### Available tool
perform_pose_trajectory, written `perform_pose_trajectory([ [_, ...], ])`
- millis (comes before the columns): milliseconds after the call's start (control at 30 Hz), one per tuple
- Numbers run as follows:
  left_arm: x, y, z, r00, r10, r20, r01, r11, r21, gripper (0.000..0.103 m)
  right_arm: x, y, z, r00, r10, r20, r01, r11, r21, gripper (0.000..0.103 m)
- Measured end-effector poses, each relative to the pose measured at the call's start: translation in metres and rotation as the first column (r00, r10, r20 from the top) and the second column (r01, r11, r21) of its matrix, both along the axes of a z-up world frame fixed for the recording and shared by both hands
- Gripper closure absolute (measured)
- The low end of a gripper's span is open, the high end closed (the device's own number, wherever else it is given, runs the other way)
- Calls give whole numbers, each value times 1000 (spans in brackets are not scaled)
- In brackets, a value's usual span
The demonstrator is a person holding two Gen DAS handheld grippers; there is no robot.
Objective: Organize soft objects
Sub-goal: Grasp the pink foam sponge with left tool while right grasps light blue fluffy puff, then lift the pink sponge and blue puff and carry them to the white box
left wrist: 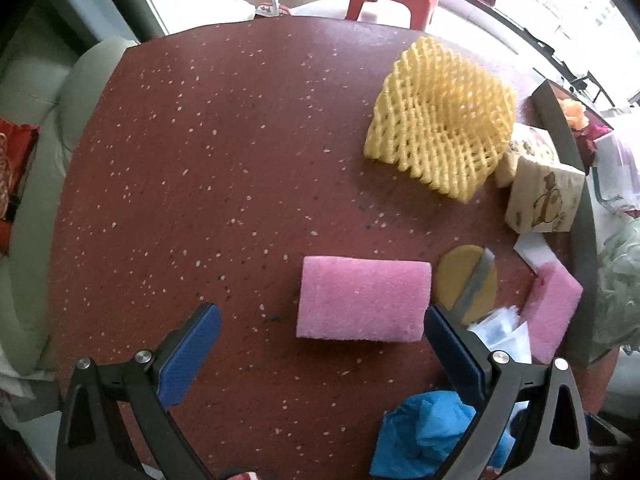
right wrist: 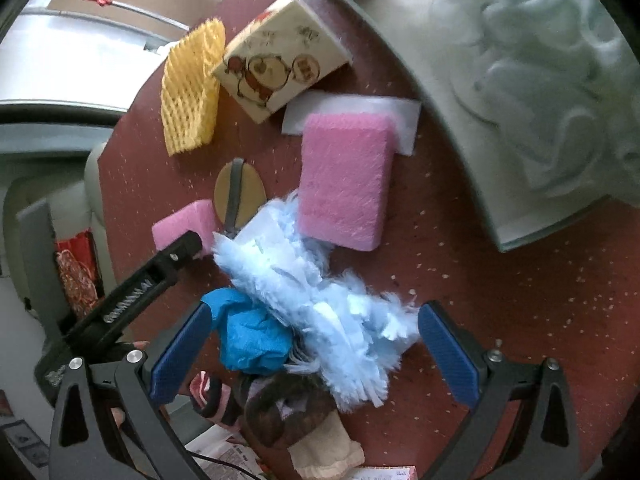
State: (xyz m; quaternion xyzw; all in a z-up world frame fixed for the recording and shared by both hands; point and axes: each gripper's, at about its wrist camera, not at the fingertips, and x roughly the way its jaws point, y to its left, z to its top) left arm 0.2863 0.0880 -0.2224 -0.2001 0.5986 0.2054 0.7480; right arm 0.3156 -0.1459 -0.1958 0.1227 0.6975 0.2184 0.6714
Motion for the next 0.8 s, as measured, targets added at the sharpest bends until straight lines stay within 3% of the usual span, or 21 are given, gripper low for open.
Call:
perform_pose_trajectory([
  [200,6,-10,-12,998,-44,-37,43,999,-13,1,0,3,-11,1000,-22,1,22,1000,-21,0],
  [300,11,-9,-28,995,-39,-91,37,999,-23,0,-3,7,-15,1000,2,0,-2,1000,-28,0],
  [467,15,-3,-30,996,-18,-93,14,999,-41,0,-7,26,-19,997,64,42,-60,994,-91,3],
  [533,19,-4,-31,994,-29,-105,26,999,-31,3,-4,31,-17,996,75,55,-69,993,-96,11],
  [567,20,-4,-30,994,-35,-105,32,999,-31,12,-4,33,-15,995,79,64,-72,992,-106,26],
  [600,24,-4,-28,994,-46,-97,42,998,-40,16,-3,33,-14,994,84,63,-77,991,-107,47],
  [633,34,-3,-25,994,-63,-86,58,997,-52,29,-3,33,-15,995,88,44,-83,992,-97,53],
  [667,35,-5,-22,994,-77,-77,73,996,-48,32,-3,32,-17,996,81,25,-79,993,-87,56],
  [800,36,-14,-17,989,-118,-85,116,993,-18,33,-2,16,-15,1000,23,-9,-23,999,-24,70],
])
